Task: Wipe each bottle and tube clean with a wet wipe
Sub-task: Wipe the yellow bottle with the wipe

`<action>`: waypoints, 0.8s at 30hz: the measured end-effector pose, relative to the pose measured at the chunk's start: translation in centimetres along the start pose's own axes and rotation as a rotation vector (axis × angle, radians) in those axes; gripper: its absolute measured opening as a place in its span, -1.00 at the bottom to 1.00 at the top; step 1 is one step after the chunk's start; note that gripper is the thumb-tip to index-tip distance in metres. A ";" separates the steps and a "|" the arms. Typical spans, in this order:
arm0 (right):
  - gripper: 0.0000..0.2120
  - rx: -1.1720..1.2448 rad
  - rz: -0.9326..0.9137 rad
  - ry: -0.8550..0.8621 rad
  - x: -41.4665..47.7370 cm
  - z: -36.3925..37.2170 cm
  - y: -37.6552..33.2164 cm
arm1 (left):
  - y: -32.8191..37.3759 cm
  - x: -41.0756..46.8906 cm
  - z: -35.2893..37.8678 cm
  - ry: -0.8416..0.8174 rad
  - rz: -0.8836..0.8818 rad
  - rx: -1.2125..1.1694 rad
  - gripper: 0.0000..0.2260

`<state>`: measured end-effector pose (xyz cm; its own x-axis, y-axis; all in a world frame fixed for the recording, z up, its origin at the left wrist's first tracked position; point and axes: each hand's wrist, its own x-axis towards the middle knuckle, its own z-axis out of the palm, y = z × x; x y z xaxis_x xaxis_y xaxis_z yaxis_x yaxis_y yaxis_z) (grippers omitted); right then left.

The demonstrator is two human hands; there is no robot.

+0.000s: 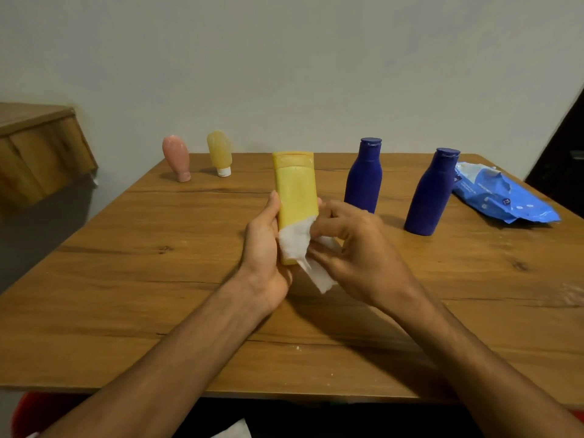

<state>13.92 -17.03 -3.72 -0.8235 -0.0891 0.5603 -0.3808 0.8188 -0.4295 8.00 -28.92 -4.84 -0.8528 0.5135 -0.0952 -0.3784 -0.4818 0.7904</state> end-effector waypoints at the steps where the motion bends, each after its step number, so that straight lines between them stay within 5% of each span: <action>1: -0.94 0.005 0.025 0.073 0.1 -0.1 0.0 | -0.1 0.1 0.0 -0.001 0.015 0.022 -0.49; 6: -0.91 0.026 0.037 0.022 0.1 -0.1 0.4 | -0.4 0.0 -0.1 -0.002 0.011 0.047 -0.52; 10: -0.87 0.021 0.050 0.230 0.4 -0.3 1.2 | -0.7 0.1 -0.1 -0.019 -0.015 0.082 -0.52; 15: -0.94 -0.020 -0.093 0.043 0.2 -0.2 1.1 | -0.6 0.1 -0.3 -0.024 -0.045 0.029 -0.52; 19: -0.91 0.011 -0.021 0.223 0.2 -0.1 1.1 | -0.8 -0.1 -0.1 -0.062 -0.045 0.074 -0.52; 24: -0.85 -0.011 -0.123 0.140 0.0 0.2 1.1 | -0.9 0.1 -0.3 -0.074 -0.014 0.098 -0.44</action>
<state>13.46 -16.25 -4.33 -0.7043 -0.1095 0.7014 -0.4694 0.8131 -0.3443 8.15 -28.68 -5.72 -0.8173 0.5726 -0.0643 -0.3497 -0.4042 0.8452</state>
